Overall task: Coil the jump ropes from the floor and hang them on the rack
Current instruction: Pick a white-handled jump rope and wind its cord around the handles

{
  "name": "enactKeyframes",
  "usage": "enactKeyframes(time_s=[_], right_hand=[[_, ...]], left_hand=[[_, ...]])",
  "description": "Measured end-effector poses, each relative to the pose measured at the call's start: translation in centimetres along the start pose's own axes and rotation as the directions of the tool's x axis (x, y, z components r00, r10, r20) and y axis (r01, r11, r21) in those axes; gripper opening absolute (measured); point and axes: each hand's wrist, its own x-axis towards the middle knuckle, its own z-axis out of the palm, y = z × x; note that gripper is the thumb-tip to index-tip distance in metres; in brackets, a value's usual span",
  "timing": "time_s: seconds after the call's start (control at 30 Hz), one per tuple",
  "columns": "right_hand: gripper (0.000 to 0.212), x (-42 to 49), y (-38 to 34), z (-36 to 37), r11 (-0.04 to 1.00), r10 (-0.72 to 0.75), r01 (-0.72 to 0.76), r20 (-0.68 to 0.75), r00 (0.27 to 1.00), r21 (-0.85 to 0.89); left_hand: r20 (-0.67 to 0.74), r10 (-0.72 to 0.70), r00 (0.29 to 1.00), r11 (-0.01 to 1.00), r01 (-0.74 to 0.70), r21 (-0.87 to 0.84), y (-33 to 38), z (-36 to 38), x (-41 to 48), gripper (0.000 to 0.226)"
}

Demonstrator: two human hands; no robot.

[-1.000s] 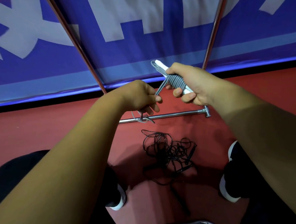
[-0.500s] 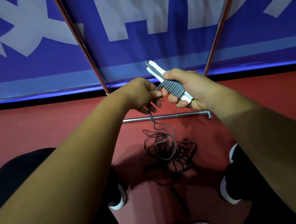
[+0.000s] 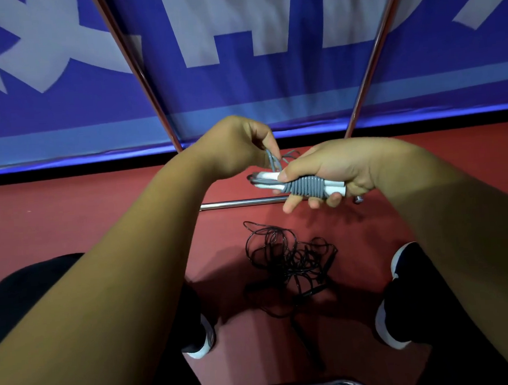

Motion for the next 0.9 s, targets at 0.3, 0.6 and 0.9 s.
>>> enactKeyframes(time_s=[0.3,0.6,0.9], right_hand=[[0.043,3.1,2.0,-0.9,0.994,-0.097,0.075,-0.329,0.939,-0.079],[0.037,3.0,0.4,0.0,0.961,-0.182,0.262,-0.509,0.841,0.089],[0.027,2.3,-0.1,-0.2,0.948,-0.216,0.307,-0.536,0.816,0.085]], left_hand=[[0.115,-0.135,0.984,0.885,0.068,0.46,0.0,1.9,0.3,0.013],[-0.001,-0.344,0.939,0.935,0.342,0.097,0.0,2.8,0.4,0.023],[0.181,-0.177,0.967,0.984,0.176,0.02,-1.0,0.7,-0.3,0.012]])
